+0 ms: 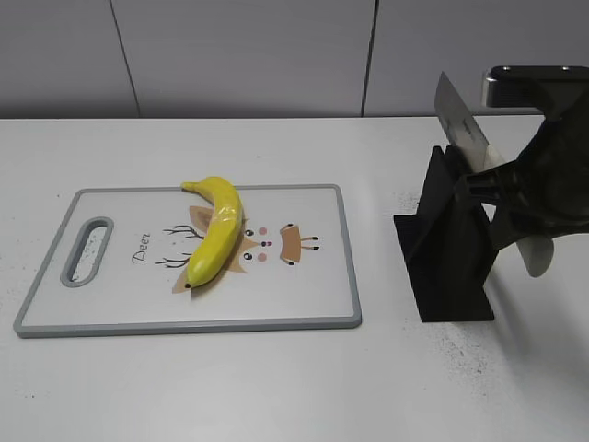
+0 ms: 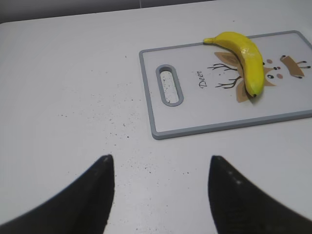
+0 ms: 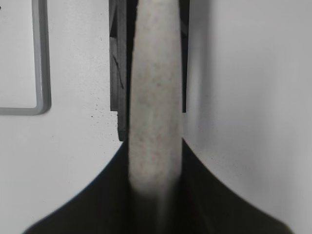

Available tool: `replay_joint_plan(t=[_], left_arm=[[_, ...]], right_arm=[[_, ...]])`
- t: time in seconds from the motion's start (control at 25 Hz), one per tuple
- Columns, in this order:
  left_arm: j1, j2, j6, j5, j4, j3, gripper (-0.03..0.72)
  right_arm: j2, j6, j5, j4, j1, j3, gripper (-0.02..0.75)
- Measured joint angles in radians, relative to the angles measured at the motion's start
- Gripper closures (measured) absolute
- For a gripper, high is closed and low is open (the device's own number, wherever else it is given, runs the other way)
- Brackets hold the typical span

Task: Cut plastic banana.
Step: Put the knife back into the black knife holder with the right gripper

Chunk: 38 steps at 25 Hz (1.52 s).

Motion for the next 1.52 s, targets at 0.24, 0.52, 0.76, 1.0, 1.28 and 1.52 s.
replay_joint_plan(t=[0.24,0.52,0.76,1.0,1.28,1.52], left_arm=[[0.0,0.0,0.0,0.0,0.0,0.0,0.102],[0.0,0.0,0.0,0.0,-0.001,0.0,0.102],[0.0,0.0,0.0,0.0,-0.001,0.0,0.102],[0.0,0.0,0.0,0.0,-0.001,0.0,0.111],[0.0,0.0,0.0,0.0,-0.001,0.0,0.119],[0.0,0.0,0.0,0.0,-0.001,0.0,0.123]], right_arm=[[-0.045,-0.006,0.006,-0.005,0.0,0.0,0.577],[-0.088,-0.011,0.01,-0.005,0.0,0.0,0.577],[-0.087,-0.013,0.01,0.01,0.0,0.0,0.577],[-0.044,-0.014,0.01,0.014,0.0,0.0,0.577],[0.017,-0.014,0.01,0.018,0.0,0.0,0.577],[0.017,-0.014,0.021,0.022,0.0,0.0,0.572]])
